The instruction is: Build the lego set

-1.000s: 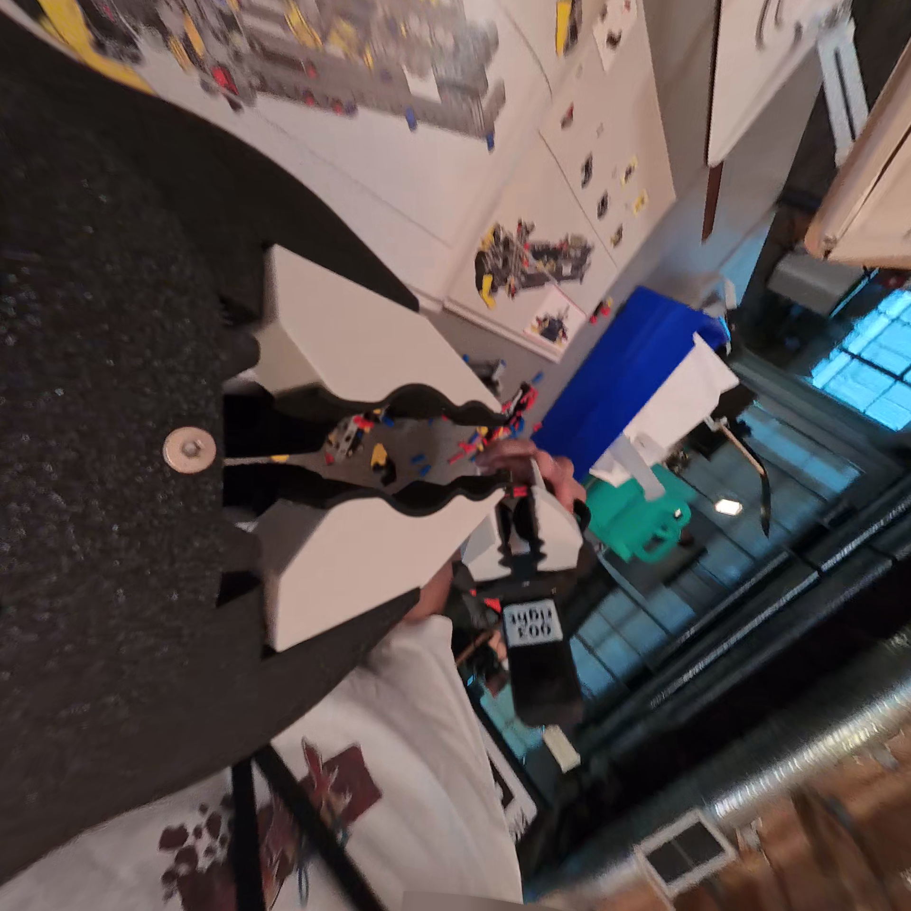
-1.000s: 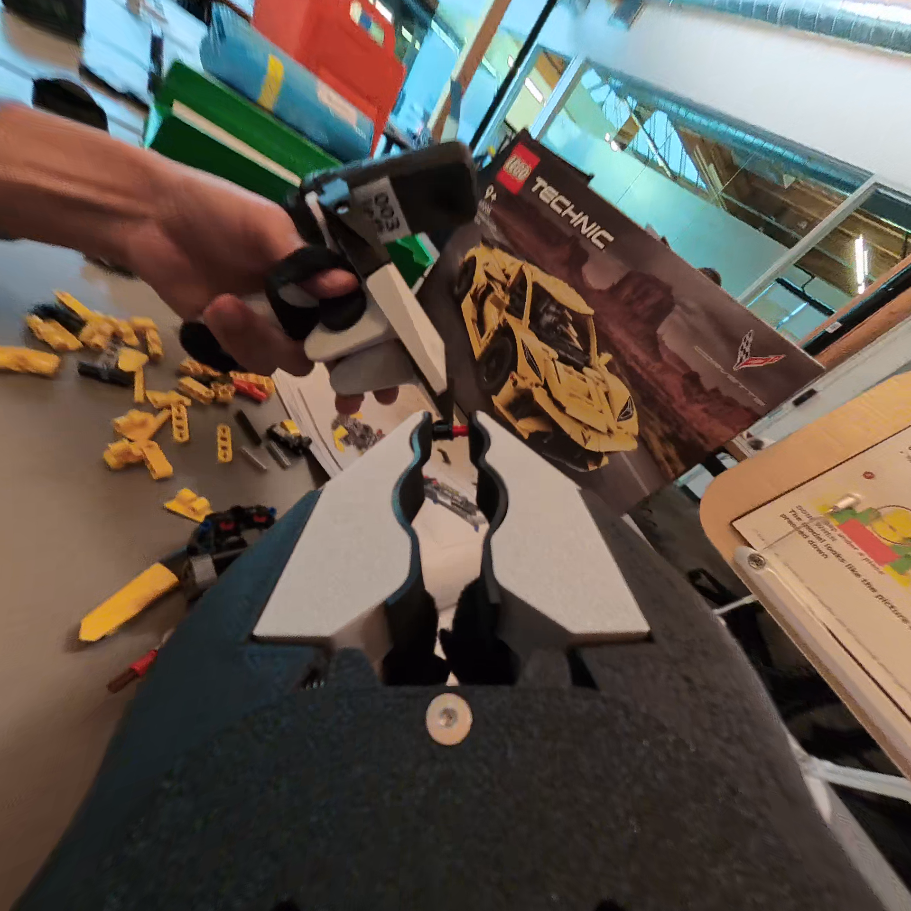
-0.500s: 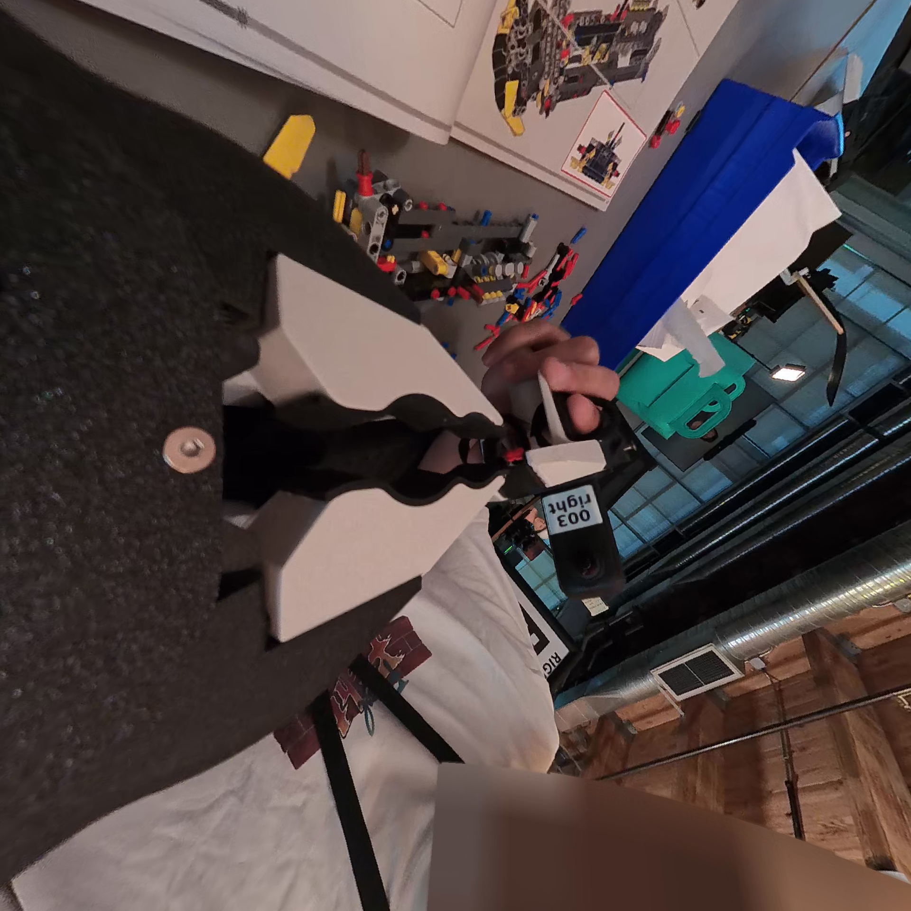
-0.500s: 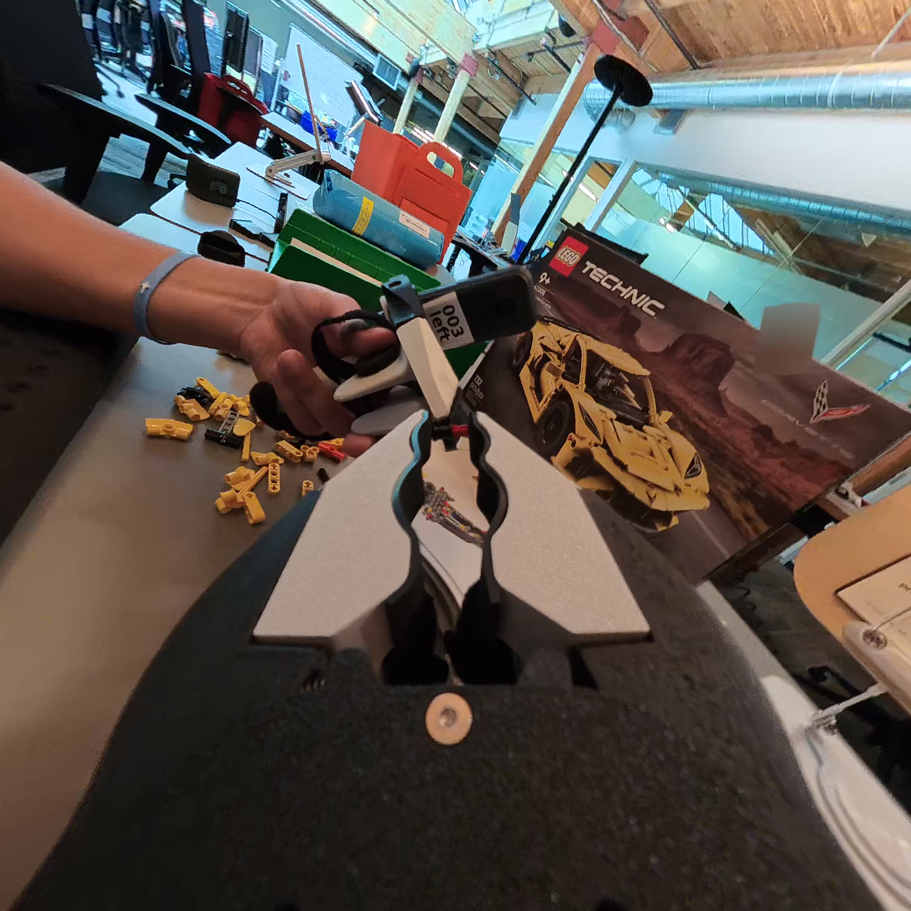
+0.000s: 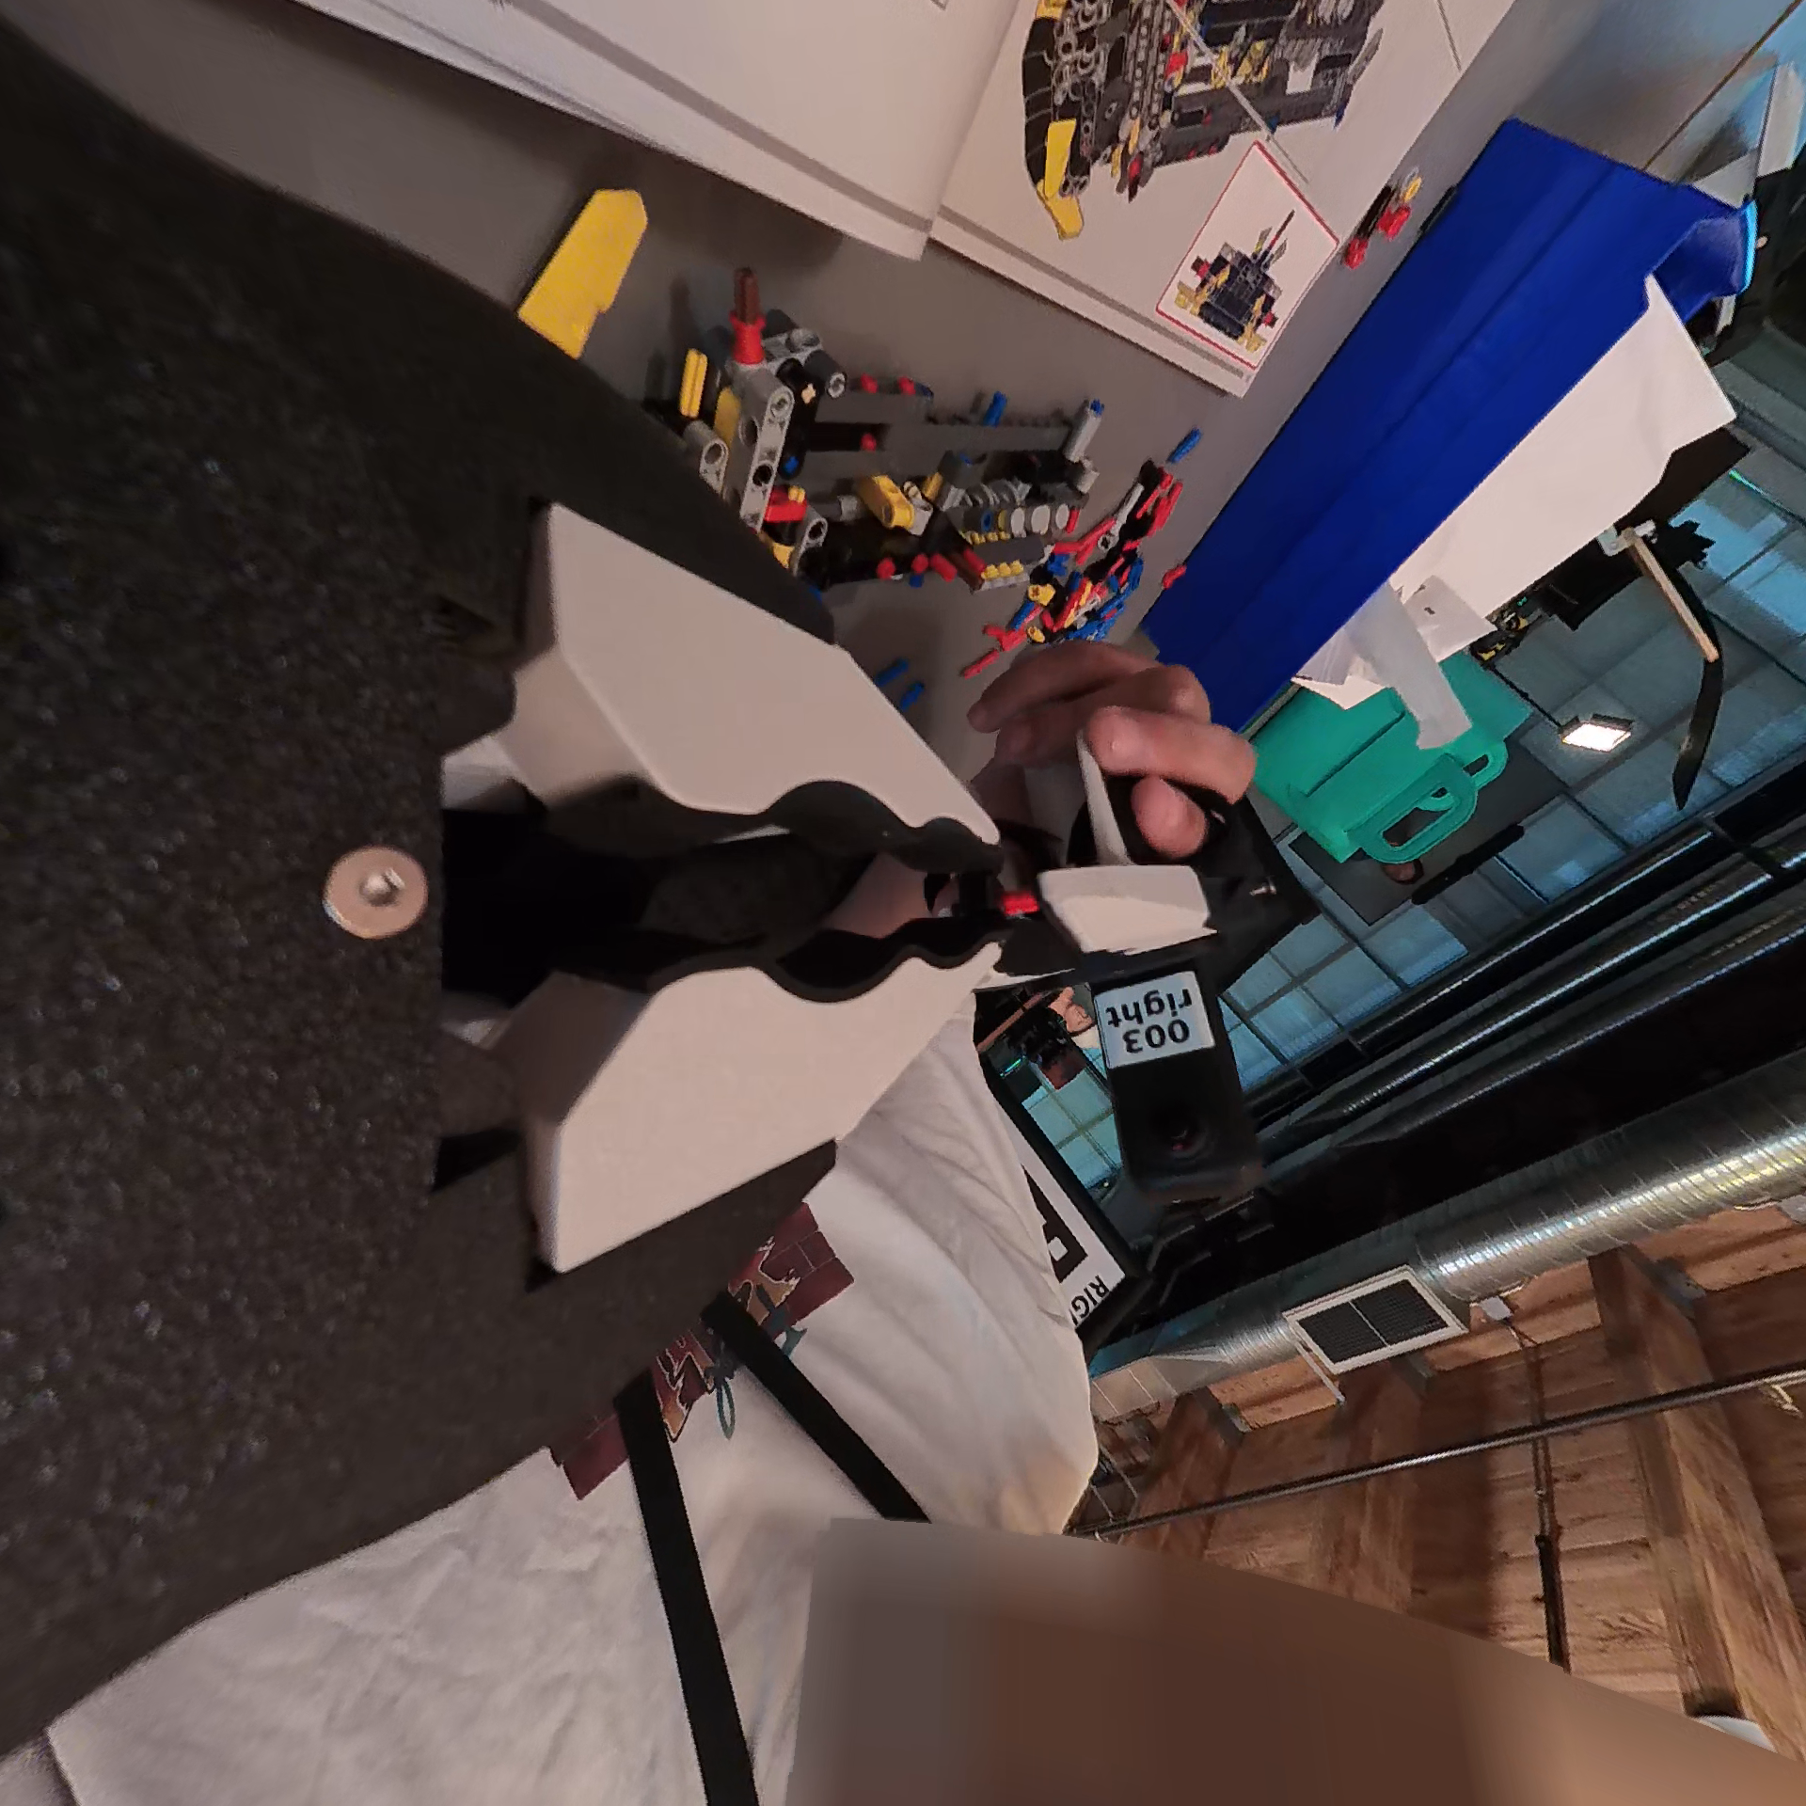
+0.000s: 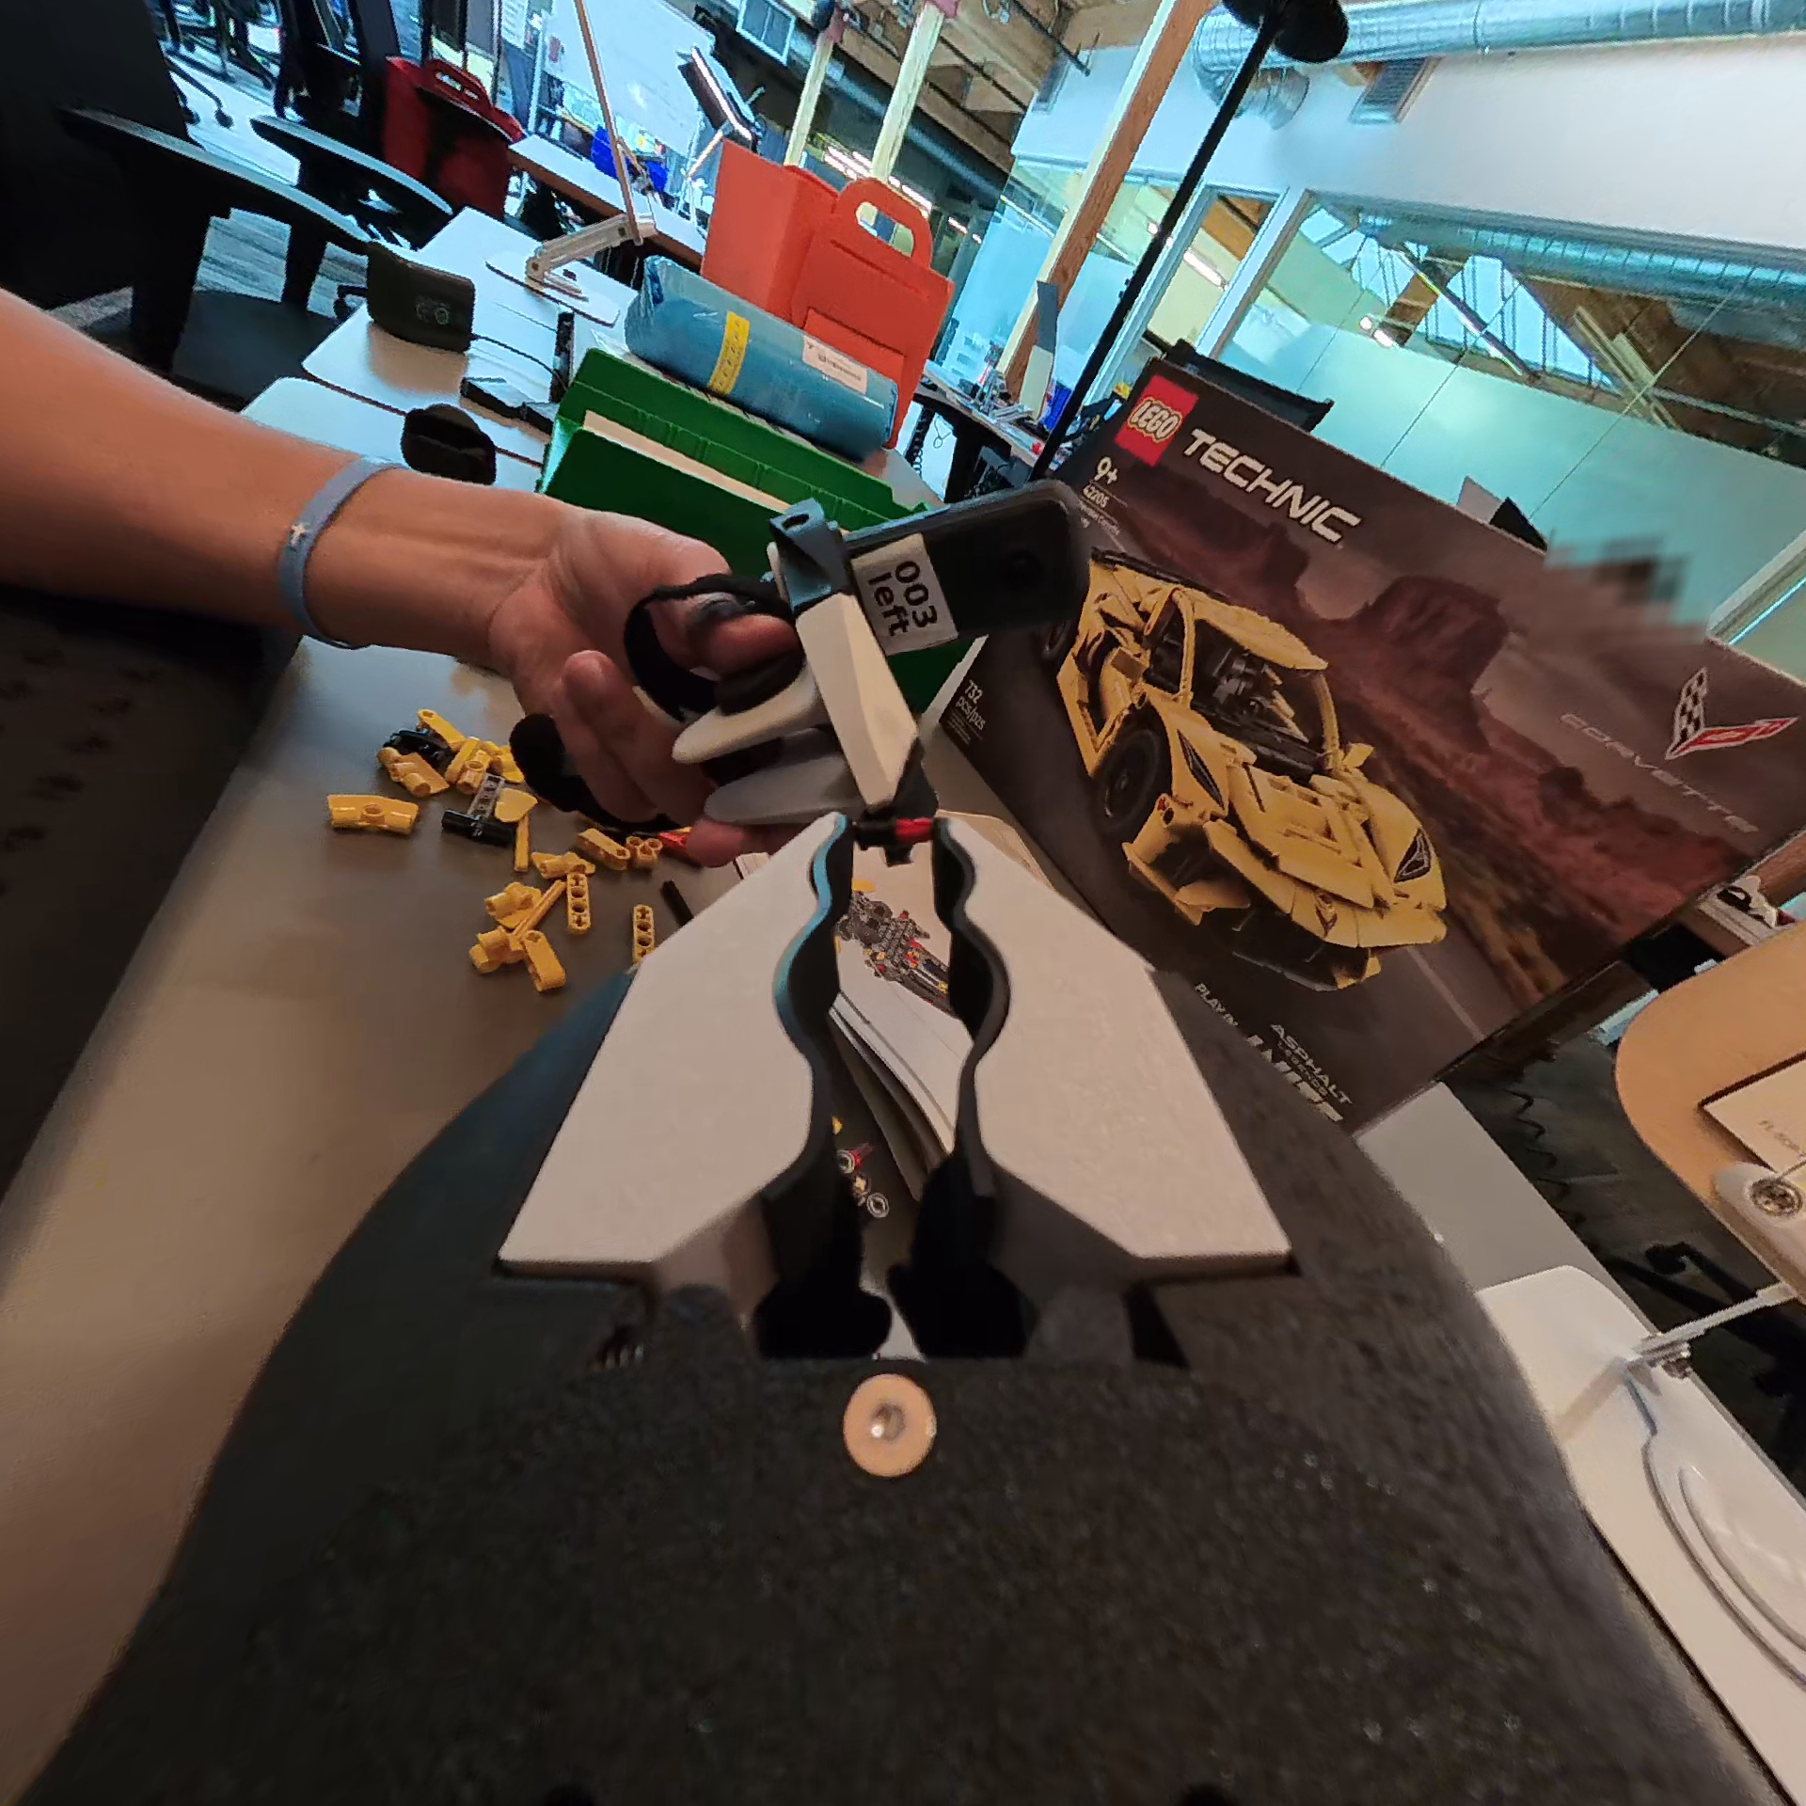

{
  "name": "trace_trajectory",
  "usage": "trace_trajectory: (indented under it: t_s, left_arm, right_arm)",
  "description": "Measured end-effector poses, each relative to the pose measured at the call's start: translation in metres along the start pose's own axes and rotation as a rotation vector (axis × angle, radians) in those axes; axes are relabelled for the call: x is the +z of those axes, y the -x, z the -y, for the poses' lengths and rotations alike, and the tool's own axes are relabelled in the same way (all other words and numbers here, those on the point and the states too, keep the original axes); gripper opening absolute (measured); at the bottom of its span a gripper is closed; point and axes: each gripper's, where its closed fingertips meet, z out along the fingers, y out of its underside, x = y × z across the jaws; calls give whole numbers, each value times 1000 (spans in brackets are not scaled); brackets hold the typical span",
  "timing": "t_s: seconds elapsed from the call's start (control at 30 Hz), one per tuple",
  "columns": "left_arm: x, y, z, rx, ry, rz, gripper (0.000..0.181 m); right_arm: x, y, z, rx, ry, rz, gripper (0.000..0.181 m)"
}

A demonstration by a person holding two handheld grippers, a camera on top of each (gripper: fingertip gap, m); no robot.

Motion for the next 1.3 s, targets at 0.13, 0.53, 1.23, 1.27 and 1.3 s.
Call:
trace_trajectory:
  t_s: [0.13,0.53,1.23,1.27,1.3]
  left_arm:
    - [-1,2,-1,10,10,17,7]
    - [-4,6,-1,33,20,56,7]
    - [0,21,15,-16,-147,97,6]
    - [0,24,14,-25,-154,109,6]
    - [0,26,14,-28,-157,120,6]
  right_arm:
    - [1,1,-2,-4,8,14,15]
    - [1,1,-10,0,42,33,13]
    - [2,-18,-22,60,164,-104,12]
    - [1,-19,-26,46,190,-114,13]
    - [1,-20,-28,34,209,-120,13]
